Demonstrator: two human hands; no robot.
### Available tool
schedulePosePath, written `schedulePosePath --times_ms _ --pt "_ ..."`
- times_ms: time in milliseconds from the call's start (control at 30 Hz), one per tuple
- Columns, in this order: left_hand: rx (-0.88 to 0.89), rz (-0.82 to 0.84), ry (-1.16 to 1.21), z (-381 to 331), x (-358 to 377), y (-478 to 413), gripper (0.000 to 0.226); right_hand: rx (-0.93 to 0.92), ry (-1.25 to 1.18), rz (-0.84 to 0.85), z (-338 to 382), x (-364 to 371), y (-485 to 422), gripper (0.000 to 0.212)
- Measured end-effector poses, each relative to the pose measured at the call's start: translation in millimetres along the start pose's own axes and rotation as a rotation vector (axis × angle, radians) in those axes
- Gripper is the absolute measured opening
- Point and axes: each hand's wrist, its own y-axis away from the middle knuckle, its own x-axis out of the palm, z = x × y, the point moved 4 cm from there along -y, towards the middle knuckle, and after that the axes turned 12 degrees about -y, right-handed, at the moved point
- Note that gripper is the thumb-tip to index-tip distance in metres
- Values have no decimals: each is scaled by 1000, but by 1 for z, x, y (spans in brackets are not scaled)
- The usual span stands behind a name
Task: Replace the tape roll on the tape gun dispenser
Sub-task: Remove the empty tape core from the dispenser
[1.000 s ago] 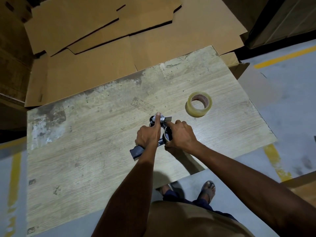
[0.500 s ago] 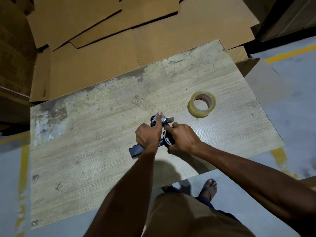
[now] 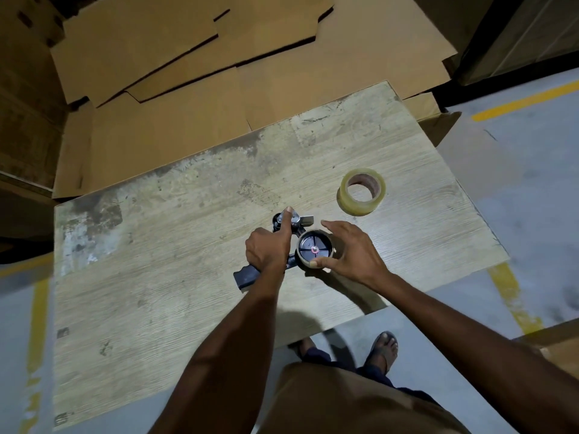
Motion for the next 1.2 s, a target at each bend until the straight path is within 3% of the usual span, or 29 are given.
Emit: schedulePosePath --times_ms 133,367,533,733,867,1067,1200 --pt "13 11 -22 1 0 -1 103 84 -207 -232 -8 18 26 80" --pt "4 18 1 0 0 0 110 102 -394 -321 -7 57 25 98" --pt "0 22 -3 -1 -1 0 109 22 -391 -399 -18 56 18 88" --pt "11 37 56 1 3 -2 108 6 -365 -358 -24 64 13 89" --pt "19 38 109 3 7 -6 108 -19 -400 -425 -23 67 10 81" --pt "29 -13 157 5 -1 -29 102 89 -419 -404 -24 80 -5 107" --pt "60 -40 167 4 1 -44 96 37 -443 -442 -23 90 -21 89"
